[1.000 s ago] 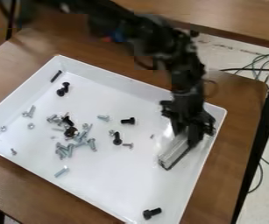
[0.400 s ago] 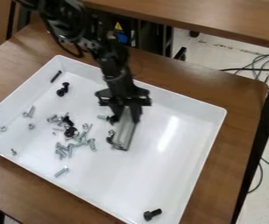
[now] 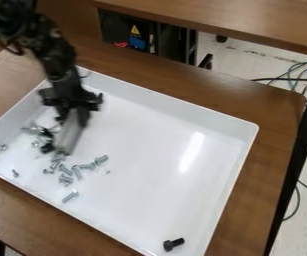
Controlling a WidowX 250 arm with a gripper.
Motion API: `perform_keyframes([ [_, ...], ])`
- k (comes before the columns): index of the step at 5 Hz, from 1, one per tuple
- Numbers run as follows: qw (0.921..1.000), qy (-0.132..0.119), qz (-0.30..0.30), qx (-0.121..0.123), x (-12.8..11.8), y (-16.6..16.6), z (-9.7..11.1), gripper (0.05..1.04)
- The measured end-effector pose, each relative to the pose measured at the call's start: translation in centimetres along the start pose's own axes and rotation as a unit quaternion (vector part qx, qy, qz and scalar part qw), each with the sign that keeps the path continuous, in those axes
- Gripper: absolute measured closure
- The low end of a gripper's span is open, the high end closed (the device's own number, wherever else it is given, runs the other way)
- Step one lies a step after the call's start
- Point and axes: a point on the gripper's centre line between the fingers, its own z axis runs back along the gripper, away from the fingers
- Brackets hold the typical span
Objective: Sweep into pile
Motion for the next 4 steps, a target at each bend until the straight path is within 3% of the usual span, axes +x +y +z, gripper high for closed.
perform_keyframes([
  [1, 0.9993, 0.012, -0.028, 0.02, -0.6, 2.9, 0.0, 0.736],
  [2, 0.9977, 0.007, -0.067, -0.003, -0.8, 2.5, 0.5, 0.736],
  [3, 0.9953, -0.033, -0.087, -0.028, -0.4, 0.8, 3.6, 0.736],
  [4, 0.9878, -0.076, -0.131, -0.037, 0.8, -2.8, 7.7, 0.736],
])
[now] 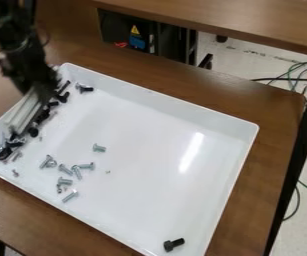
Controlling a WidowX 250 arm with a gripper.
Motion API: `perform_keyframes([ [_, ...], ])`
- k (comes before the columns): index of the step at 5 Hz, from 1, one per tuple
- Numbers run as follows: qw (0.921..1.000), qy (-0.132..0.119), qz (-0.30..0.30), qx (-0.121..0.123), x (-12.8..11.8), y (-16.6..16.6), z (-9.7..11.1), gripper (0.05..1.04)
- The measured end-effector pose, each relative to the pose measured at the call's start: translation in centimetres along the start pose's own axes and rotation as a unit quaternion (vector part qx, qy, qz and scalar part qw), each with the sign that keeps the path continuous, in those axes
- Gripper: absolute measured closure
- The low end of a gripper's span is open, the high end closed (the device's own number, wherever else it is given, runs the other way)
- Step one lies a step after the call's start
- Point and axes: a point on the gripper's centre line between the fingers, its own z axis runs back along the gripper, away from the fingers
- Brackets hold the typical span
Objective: Sweep into pile
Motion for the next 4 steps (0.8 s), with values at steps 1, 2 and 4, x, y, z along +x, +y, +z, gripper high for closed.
perform_keyframes([
  [1, 0.9979, -0.019, -0.06, 0.015, 1.4, -5.2, 2.1, 0.736],
  [2, 0.9945, -0.022, -0.101, -0.017, 0.7, -10.1, 1.6, 0.736],
  [4, 0.9699, 0.039, -0.16, -0.179, -4.3, -19.7, -3.4, 0.736],
])
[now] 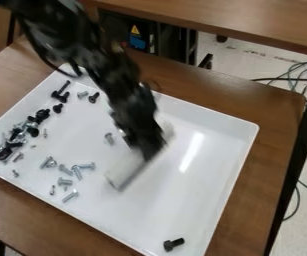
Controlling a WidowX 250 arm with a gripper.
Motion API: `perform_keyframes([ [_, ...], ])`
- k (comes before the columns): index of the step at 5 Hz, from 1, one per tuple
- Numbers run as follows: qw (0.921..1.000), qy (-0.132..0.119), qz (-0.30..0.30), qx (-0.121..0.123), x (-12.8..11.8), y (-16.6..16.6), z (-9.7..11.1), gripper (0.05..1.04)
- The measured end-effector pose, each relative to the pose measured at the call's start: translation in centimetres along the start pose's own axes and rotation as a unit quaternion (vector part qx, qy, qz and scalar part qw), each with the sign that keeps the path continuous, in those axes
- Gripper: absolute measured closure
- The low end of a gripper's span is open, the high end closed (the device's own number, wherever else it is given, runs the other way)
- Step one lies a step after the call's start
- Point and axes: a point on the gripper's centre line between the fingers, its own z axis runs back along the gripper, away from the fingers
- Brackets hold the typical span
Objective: Sweep into pile
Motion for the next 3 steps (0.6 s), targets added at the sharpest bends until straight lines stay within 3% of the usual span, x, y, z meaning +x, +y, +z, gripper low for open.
perform_keyframes([
  [1, 0.9989, 0.023, 0.029, -0.028, -2.1, -1.0, -2.0, 0.736],
  [2, 0.9982, 0.06, 0.0, -0.006, -4.0, 1.9, -1.6, 0.736],
  [3, 0.993, 0.105, -0.045, 0.031, -5.5, 5.7, -0.6, 0.736],
])
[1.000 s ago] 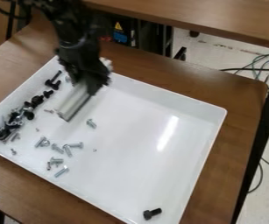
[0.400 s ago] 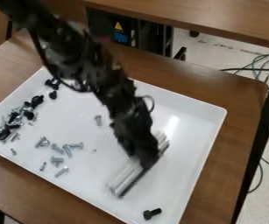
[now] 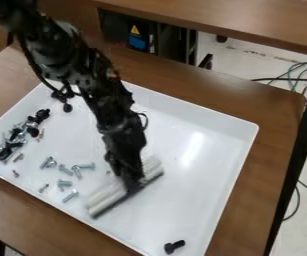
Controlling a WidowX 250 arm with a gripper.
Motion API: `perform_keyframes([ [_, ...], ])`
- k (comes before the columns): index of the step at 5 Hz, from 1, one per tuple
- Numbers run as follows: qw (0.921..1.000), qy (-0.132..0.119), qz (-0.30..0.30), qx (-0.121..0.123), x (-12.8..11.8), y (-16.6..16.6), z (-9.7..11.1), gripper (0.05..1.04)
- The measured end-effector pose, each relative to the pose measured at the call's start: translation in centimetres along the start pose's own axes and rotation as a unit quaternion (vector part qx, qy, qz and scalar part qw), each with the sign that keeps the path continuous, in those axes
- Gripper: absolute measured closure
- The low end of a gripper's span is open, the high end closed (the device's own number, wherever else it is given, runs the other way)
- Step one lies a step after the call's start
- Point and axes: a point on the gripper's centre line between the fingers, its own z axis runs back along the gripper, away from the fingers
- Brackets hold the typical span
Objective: Sweep into pile
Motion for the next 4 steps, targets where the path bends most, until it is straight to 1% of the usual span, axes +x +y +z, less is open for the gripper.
perform_keyframes([
  [1, 0.9993, 0.032, -0.012, 0.018, -2.2, 3.7, 0.6, 0.736],
  [2, 0.9966, 0.06, -0.045, 0.035, -4.3, 7.1, 0.9, 0.736],
  [3, 0.9887, 0.079, -0.121, 0.04, -4.8, 9.1, 1.2, 0.736],
  [4, 0.9766, 0.094, -0.188, 0.045, -5.1, 10.7, 1.4, 0.736],
])
